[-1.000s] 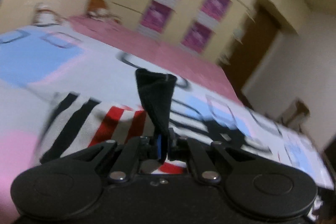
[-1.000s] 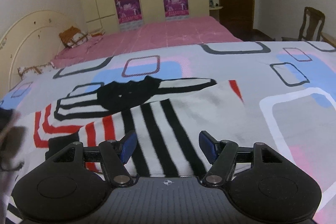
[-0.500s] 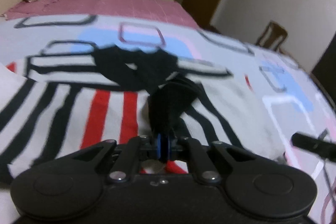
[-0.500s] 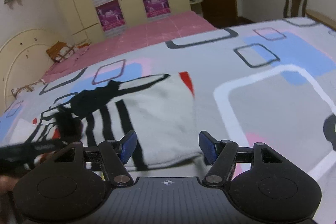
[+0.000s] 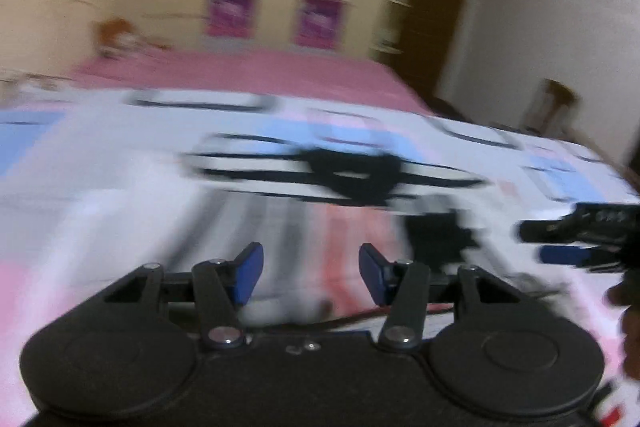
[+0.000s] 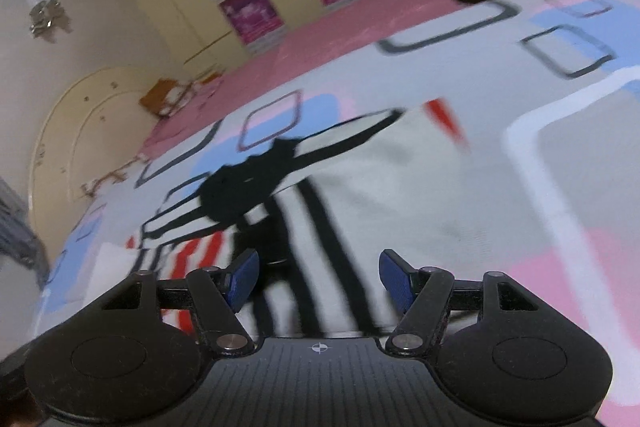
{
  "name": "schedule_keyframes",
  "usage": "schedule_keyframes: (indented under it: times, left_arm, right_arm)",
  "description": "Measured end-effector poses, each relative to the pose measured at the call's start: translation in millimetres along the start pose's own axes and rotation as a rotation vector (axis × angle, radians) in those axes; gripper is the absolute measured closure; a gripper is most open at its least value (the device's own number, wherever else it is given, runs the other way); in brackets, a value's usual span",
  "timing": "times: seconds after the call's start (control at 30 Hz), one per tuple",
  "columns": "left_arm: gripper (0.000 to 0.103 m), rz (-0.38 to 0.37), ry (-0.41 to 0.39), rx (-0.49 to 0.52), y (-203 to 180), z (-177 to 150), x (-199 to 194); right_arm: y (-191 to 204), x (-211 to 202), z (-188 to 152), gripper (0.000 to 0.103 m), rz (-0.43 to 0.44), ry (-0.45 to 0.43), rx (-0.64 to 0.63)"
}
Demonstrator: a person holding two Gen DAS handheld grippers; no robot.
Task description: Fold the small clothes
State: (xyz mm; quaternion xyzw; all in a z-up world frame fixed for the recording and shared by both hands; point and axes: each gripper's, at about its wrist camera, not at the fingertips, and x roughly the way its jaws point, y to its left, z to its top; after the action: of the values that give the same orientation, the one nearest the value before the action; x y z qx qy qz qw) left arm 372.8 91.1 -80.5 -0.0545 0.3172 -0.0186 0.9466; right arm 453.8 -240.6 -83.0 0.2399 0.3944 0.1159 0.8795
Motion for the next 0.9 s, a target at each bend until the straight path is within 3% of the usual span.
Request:
schedule_keyframes:
  times: [0.07, 0.13, 0.23, 0.33, 0.37, 0.4, 0.43, 0.5, 0.6, 0.73, 0.83, 0.9]
  left_arm:
    - [0.053, 0.106, 0.007, -0.014, 33.6, -8.4, -16.4]
    - [0.054, 0.166, 0.045, -0.06, 63.5, -18.9, -23.0]
    - [0.055, 0.174, 0.094, -0.093, 83.0, -28.6, -14.7]
    - [0.061, 0.145, 0.115, -0.089, 84.6, -27.9, 5.7]
    - [0.063, 0.145, 0.115, -0.079, 84.4, -26.0, 12.4]
    - [0.066, 0.155, 0.12, -0.066, 85.8, -23.5, 19.1]
    - [0.068, 0.162, 0.127, -0.059, 86.5, -21.4, 25.5]
    - [0.079, 0.149, 0.129, -0.067, 92.8, -19.2, 28.1]
    - [0.083, 0.124, 0.141, -0.06, 90.9, -23.3, 26.9]
    - [0.085, 0.104, 0.157, -0.046, 92.1, -22.9, 27.6]
    - [0.085, 0.102, 0.165, -0.026, 89.6, -20.9, 31.3]
    - [0.085, 0.1, 0.171, -0.012, 89.0, -20.0, 31.3]
  right_arm:
    - [8.5, 11.7, -0.6, 0.037, 0.027, 0.023, 0.019]
    - [14.6, 24.3, -1.0, 0.037, 0.044, 0.051, 0.05]
    - [24.4, 42.3, -1.3, 0.037, 0.049, 0.089, 0.079]
    - [32.2, 55.1, -1.8, 0.039, -0.007, 0.1, 0.066]
    - [34.2, 57.2, -1.8, 0.048, -0.02, 0.097, 0.058]
    - [36.8, 60.8, -1.6, 0.068, -0.042, 0.102, 0.038]
    - [38.4, 63.7, -1.6, 0.08, -0.07, 0.109, 0.022]
    - [40.8, 65.7, -1.9, 0.098, -0.081, 0.105, -0.024]
    - [47.8, 48.9, 2.8, 0.098, -0.058, 0.044, -0.104]
    - [61.7, -9.3, 8.4, 0.099, -0.055, -0.196, -0.267]
    - [43.8, 8.7, -0.8, 0.099, -0.144, -0.092, -0.296]
    - [30.6, 13.7, -11.4, 0.099, -0.152, -0.061, -0.264]
